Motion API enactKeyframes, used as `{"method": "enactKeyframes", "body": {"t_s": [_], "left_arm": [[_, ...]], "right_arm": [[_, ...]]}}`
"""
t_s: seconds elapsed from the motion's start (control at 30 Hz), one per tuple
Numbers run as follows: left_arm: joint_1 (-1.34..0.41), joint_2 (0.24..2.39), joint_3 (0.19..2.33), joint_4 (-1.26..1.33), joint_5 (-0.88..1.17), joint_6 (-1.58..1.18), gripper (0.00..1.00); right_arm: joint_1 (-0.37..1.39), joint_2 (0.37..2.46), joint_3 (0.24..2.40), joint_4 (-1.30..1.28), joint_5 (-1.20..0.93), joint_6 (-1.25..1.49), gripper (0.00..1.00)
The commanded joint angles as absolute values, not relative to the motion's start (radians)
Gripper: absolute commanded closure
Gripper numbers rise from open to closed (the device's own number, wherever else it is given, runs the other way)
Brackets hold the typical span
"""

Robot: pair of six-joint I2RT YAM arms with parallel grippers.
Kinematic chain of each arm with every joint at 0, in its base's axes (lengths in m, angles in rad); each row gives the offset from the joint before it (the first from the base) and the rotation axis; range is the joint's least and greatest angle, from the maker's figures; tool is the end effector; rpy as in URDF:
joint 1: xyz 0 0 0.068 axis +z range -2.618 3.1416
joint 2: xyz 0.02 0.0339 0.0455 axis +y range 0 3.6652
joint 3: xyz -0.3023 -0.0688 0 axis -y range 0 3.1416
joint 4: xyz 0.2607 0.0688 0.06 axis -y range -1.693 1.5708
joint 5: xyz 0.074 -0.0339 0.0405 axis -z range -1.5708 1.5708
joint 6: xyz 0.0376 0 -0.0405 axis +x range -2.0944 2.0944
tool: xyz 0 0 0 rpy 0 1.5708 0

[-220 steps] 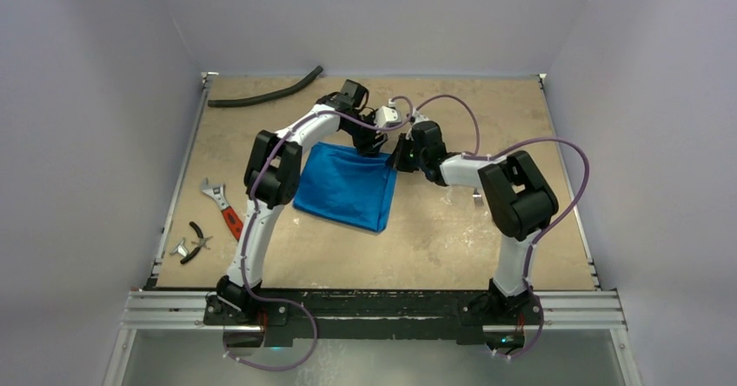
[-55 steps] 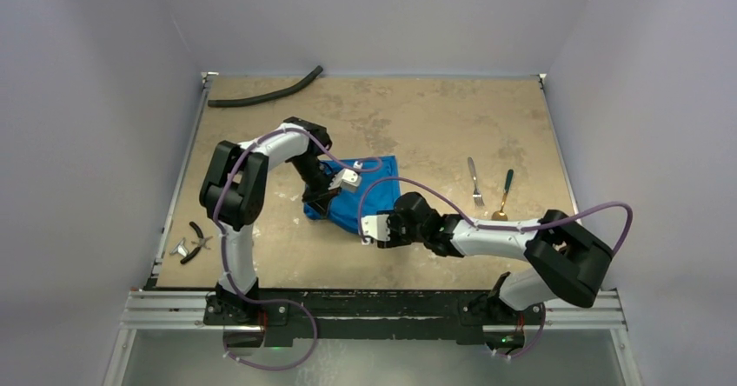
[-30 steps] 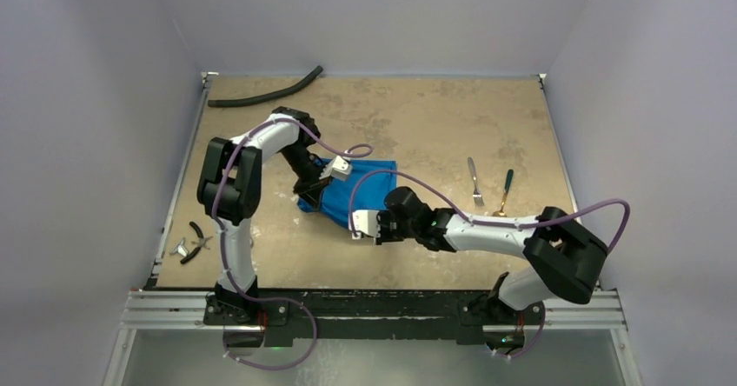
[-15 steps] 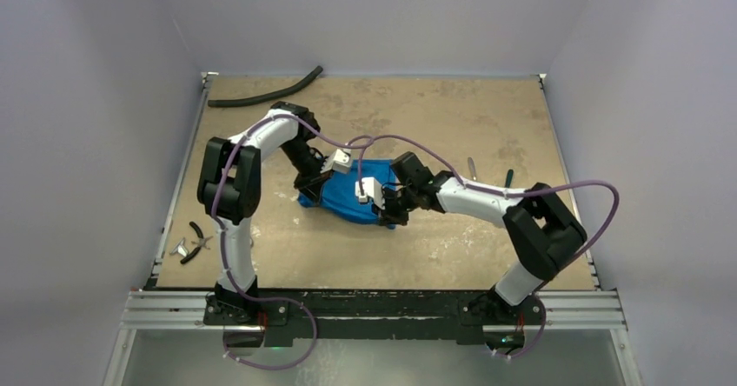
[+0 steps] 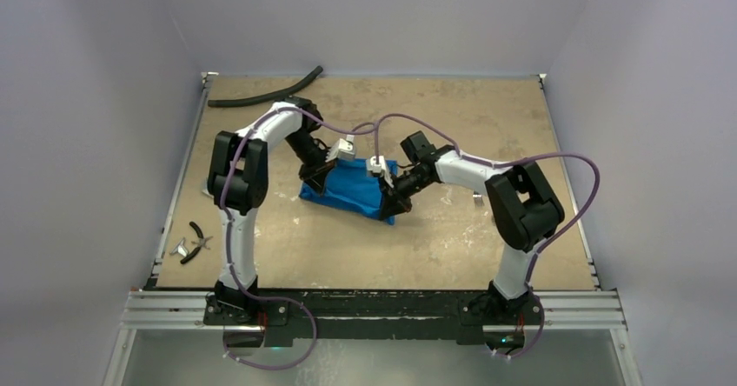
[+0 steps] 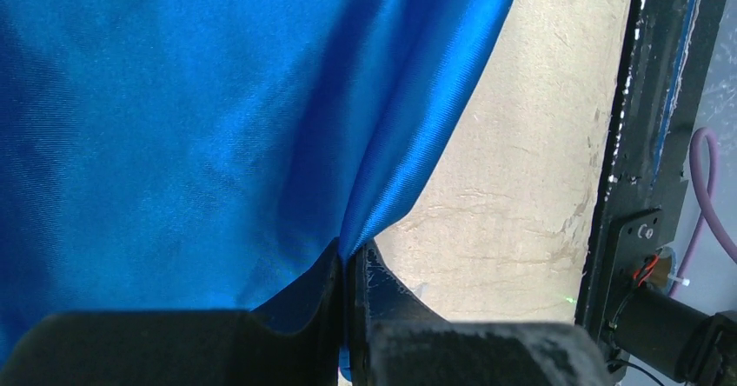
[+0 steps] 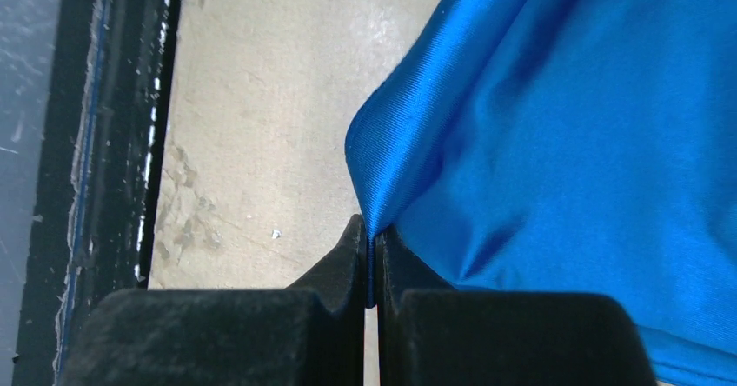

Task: Fold the napkin into a case and place the utensils inside
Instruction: Fold the lower triangle-folded napkin at the center of the board.

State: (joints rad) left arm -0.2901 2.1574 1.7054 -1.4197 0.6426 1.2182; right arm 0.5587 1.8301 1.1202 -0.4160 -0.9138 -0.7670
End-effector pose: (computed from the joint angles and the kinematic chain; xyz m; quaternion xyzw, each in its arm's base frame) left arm 0.3933 -0.1409 0.2059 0.6078 0.7162 -0.3429 0.0126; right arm 0.3031 0.2246 0.1938 -0.6154 0.6301 0.4074 0.2416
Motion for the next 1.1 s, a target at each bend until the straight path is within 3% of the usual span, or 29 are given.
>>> {"method": "enactKeyframes", "body": {"t_s": [0.0,0.2,0.33,0.47,0.57,0.67,0.8,1.07], "left_arm": [[-0.269,2.188,1.776,-1.435,0.666,1.193,1.00],[-0.254,2.236,1.843,-1.434,0.678,1.175,0.99],[-0.250,2.244,1.870,-1.397,0.678,1.127,0.68],[-0.244,2.218,1.893,-1.326,0.654,1.071,0.57],[-0.244,2.205,1.947,-1.308,0.647,1.047,0.38],[-0.246,2.206,2.020,-1.280,0.674,1.003,0.27],[-0.264,2.226,2.053,-1.141,0.714,0.882,0.24],[-0.354,2.238,1.884,-0.706,0.657,0.680,0.28]], "right_arm": [[0.488,1.823,1.133,-0.403,-1.143,-0.782,1.00],[0.438,1.874,1.136,-0.370,-1.227,-0.770,1.00],[0.427,1.919,1.148,-0.376,-1.247,-0.771,1.00],[0.422,1.964,1.172,-0.387,-1.252,-0.756,1.00],[0.412,1.999,1.203,-0.414,-1.269,-0.752,1.00],[0.407,2.025,1.229,-0.426,-1.273,-0.743,1.00],[0.407,2.053,1.257,-0.427,-1.266,-0.709,1.00],[0.407,2.056,1.264,-0.426,-1.249,-0.680,1.00]]}}
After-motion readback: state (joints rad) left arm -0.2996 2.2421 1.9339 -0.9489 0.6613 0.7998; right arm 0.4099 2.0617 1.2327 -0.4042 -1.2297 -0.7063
